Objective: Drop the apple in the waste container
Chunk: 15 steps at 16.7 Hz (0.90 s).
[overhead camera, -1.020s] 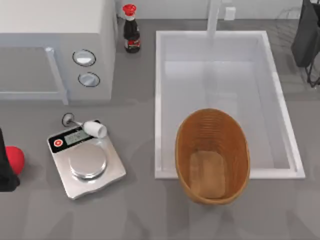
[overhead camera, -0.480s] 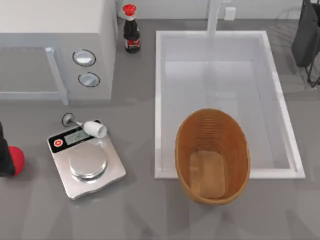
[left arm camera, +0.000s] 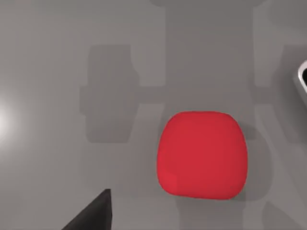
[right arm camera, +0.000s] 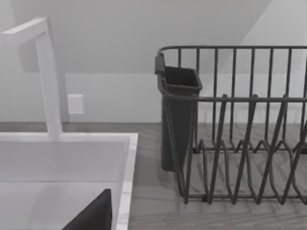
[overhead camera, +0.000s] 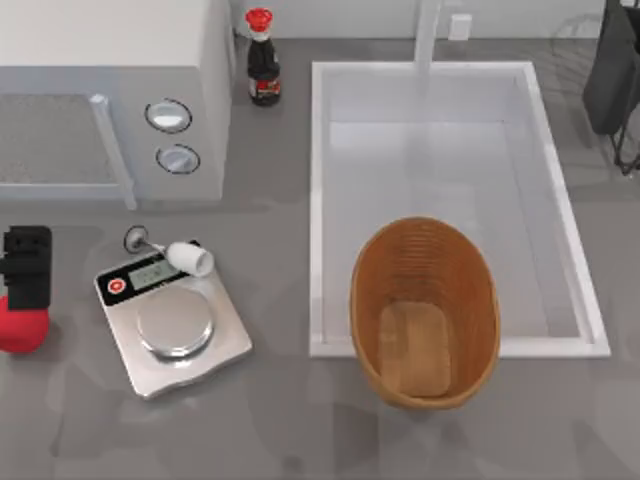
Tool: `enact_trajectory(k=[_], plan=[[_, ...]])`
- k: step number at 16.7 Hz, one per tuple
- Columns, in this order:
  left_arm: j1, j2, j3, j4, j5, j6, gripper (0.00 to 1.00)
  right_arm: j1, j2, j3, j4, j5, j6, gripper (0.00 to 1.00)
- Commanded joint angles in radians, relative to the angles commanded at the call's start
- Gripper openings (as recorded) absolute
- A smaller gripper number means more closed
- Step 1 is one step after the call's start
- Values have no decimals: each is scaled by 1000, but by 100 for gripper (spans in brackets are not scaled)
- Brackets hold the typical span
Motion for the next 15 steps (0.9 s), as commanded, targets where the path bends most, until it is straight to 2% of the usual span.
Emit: enact_trajectory(k=[4, 8, 15], plan=[[4, 307, 209, -178, -1, 4, 100, 0, 0, 0, 0, 0, 0, 100], [8, 526, 361, -297, -3, 6, 100, 0, 0, 0, 0, 0, 0, 100], [9, 596, 413, -337, -4, 6, 100, 0, 0, 0, 0, 0, 0, 100]])
